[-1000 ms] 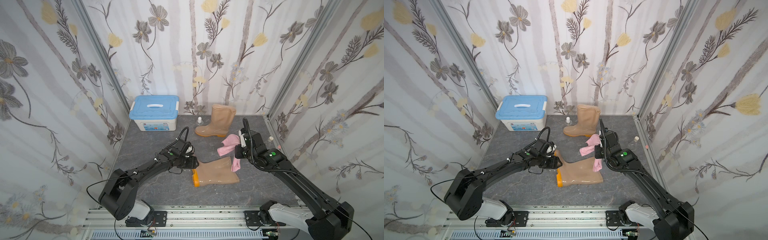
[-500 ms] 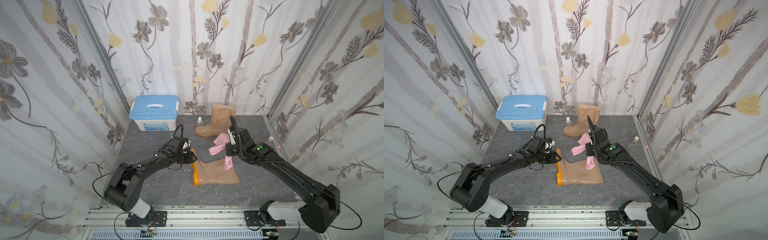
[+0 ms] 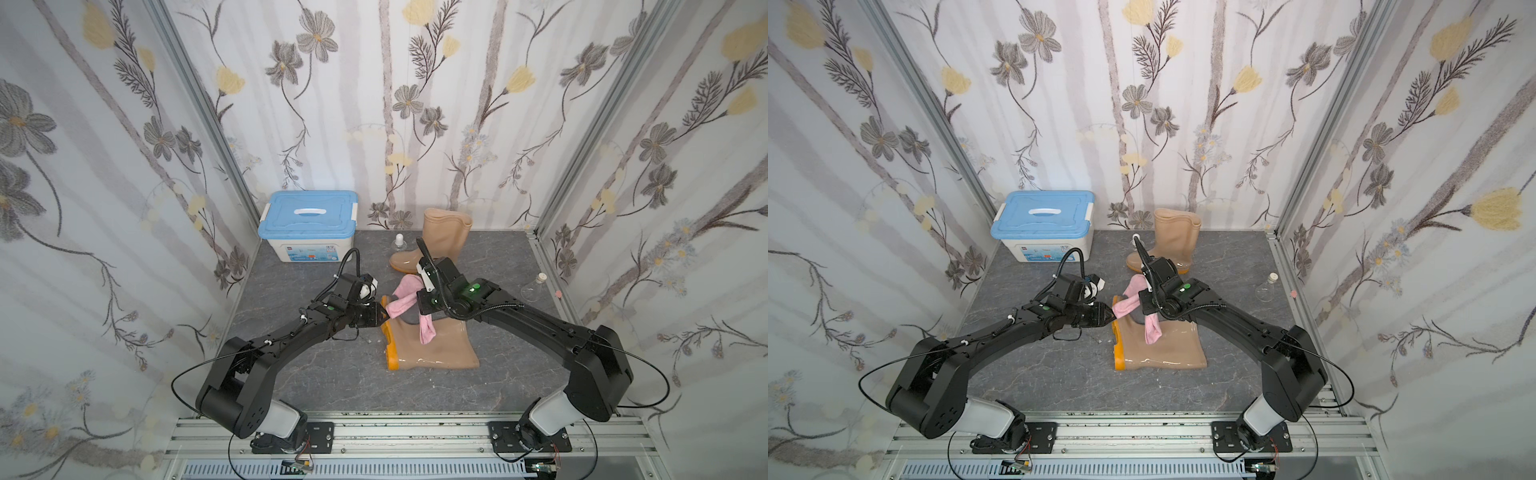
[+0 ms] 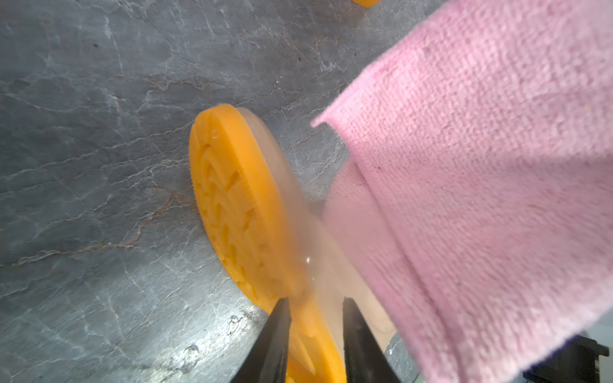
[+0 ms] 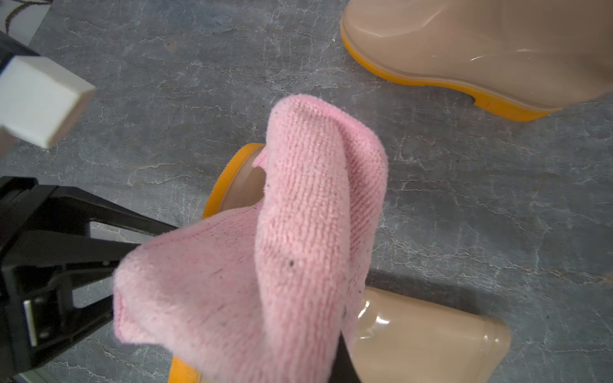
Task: Wipe the rubber boots with a cloth
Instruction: Wipe the dirt off the rubber boot.
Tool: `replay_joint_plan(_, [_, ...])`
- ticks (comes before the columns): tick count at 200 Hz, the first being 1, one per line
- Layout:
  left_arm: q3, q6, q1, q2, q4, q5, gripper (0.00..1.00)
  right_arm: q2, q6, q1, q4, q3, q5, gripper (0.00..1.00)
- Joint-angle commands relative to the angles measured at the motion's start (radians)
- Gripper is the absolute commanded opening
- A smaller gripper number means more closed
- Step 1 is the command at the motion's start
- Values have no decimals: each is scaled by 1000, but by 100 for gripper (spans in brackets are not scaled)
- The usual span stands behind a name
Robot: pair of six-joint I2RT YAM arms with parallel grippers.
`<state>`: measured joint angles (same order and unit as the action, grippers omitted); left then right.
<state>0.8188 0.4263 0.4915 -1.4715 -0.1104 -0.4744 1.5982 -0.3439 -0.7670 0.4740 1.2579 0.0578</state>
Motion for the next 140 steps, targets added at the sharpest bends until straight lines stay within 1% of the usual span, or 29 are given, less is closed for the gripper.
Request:
replay_joint_plan(1, [-1, -12, -2, -29, -5, -10, 30, 60, -19, -28, -53, 39, -49, 0])
replay_joint_plan(23, [-3, -11, -2, -57, -5, -13, 26, 119, -36, -46, -61, 56, -84, 0])
replay_joint_plan(25, [-3, -10, -2, -59, -3, -13, 26, 123, -39, -69, -64, 54, -91, 0])
replay_joint_plan(30, [-6, -9, -2, -62, 0, -12, 25, 134, -46, -80, -71, 50, -108, 0])
replay_joint_plan(57, [-21, -4, -5, -64, 12, -13, 24, 181, -100, -86, -123, -16, -187, 0])
replay_joint_plan(79, [-30, -4, -11, -62, 17, -15, 24, 218, -118, -83, -123, -53, -205, 0])
replay_joint_plan(91, [-35, -5, -15, -63, 20, -18, 24, 237, -114, -81, -90, -57, -191, 0])
replay_joint_plan(116, [-43, -6, -23, -68, 26, -24, 24, 259, -93, -60, 7, -64, -112, 0])
replay_joint_plan(119, [-44, -8, -26, -70, 26, -25, 24, 259, -91, -29, 19, -66, -102, 0])
replay_joint_plan(140, [-47, -11, -41, -80, 31, -43, 24, 236, -62, 49, 96, -100, -12, 0])
